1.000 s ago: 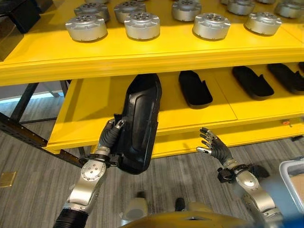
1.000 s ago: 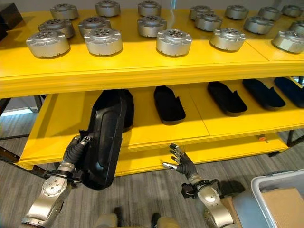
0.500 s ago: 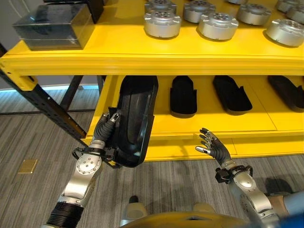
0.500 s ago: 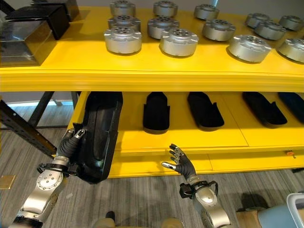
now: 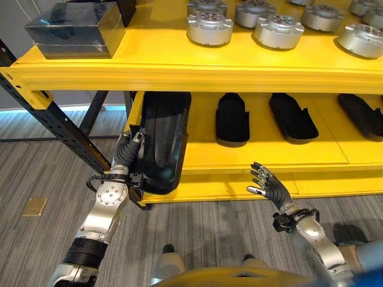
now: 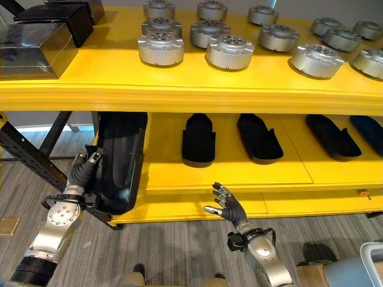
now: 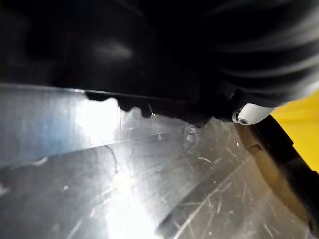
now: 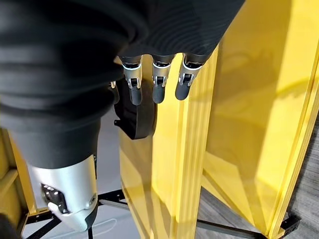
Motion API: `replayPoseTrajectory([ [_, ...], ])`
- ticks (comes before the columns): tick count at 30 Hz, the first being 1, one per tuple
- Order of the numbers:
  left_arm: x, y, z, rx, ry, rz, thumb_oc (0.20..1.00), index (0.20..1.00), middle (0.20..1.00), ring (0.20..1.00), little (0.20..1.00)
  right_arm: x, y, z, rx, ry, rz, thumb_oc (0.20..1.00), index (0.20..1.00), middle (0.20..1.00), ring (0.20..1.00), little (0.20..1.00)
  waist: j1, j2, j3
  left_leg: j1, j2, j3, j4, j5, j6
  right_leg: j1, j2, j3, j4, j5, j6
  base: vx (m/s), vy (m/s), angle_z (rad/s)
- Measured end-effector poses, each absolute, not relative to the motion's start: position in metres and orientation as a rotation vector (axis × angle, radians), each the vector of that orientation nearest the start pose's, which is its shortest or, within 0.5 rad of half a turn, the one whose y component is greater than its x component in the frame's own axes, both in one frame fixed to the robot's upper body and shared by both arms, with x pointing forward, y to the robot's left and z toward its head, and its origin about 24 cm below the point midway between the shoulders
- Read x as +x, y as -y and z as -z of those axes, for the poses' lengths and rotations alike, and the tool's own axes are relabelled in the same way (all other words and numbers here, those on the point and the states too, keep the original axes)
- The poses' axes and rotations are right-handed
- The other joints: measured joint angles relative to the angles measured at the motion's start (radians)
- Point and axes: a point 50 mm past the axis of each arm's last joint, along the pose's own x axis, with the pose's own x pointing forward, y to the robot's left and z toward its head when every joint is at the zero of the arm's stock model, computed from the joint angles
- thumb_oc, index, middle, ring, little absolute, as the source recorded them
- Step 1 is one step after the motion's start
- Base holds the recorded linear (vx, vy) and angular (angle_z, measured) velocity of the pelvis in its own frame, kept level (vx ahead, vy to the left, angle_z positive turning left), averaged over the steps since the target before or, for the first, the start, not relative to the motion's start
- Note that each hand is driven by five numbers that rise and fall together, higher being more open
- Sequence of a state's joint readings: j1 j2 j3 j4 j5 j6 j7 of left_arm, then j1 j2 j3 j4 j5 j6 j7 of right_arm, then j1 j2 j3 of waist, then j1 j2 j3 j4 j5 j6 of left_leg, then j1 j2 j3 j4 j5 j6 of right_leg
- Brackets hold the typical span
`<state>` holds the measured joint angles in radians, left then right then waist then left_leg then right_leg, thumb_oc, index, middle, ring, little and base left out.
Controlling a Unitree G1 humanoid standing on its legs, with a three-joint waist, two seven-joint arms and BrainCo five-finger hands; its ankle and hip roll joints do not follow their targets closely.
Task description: Move parts from the plastic box to the shelf.
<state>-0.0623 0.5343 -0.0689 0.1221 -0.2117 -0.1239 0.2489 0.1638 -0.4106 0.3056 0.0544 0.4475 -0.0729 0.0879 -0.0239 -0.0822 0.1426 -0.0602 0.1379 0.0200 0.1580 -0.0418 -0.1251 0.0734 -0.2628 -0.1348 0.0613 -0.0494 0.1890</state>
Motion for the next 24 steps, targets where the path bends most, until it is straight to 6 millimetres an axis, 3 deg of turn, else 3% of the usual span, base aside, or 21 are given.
replayPoseTrajectory([
  [6,0.301,-0.264,-0.082,0.342,0.091,-0.321,0.200,0.200,0.200,0.200,0.200,0.202,0.159,0.009,0.072,-0.264,-0.341,1.000,1.000,1.000,1.000,1.000,-0.024,-0.010,-0.001,-0.081,0.001,-0.001,0.040,0.000,0.000,-0.069,0.002,0.013,0.004,0.021,0.002,-0.07,-0.003,-0.03],
  [9,0.309,-0.268,-0.091,0.361,0.103,-0.341,0.200,0.200,0.200,0.200,0.200,0.199,0.156,0.012,0.075,-0.276,-0.355,1.000,1.000,1.000,1.000,1.000,-0.051,-0.015,0.004,-0.097,0.002,0.000,0.051,0.000,0.001,-0.083,0.003,0.017,0.005,0.027,0.003,-0.11,-0.009,-0.04],
  [18,0.356,-0.264,-0.154,0.366,0.230,-0.394,0.200,0.200,0.200,0.200,0.200,0.204,0.150,0.009,0.039,-0.269,-0.412,1.000,1.000,1.000,1.000,1.000,-0.083,-0.017,0.145,-0.210,0.024,0.016,0.135,-0.003,0.002,-0.194,0.020,0.055,0.031,0.070,-0.002,-0.11,-0.001,-0.11],
  [24,0.370,-0.265,-0.171,0.333,0.239,-0.422,0.200,0.200,0.200,0.200,0.200,0.210,0.147,0.004,0.028,-0.246,-0.428,1.000,1.000,1.000,1.000,1.000,-0.104,-0.018,0.194,-0.253,0.026,0.019,0.164,-0.009,0.003,-0.236,0.022,0.070,0.037,0.077,-0.001,-0.04,0.002,-0.07],
])
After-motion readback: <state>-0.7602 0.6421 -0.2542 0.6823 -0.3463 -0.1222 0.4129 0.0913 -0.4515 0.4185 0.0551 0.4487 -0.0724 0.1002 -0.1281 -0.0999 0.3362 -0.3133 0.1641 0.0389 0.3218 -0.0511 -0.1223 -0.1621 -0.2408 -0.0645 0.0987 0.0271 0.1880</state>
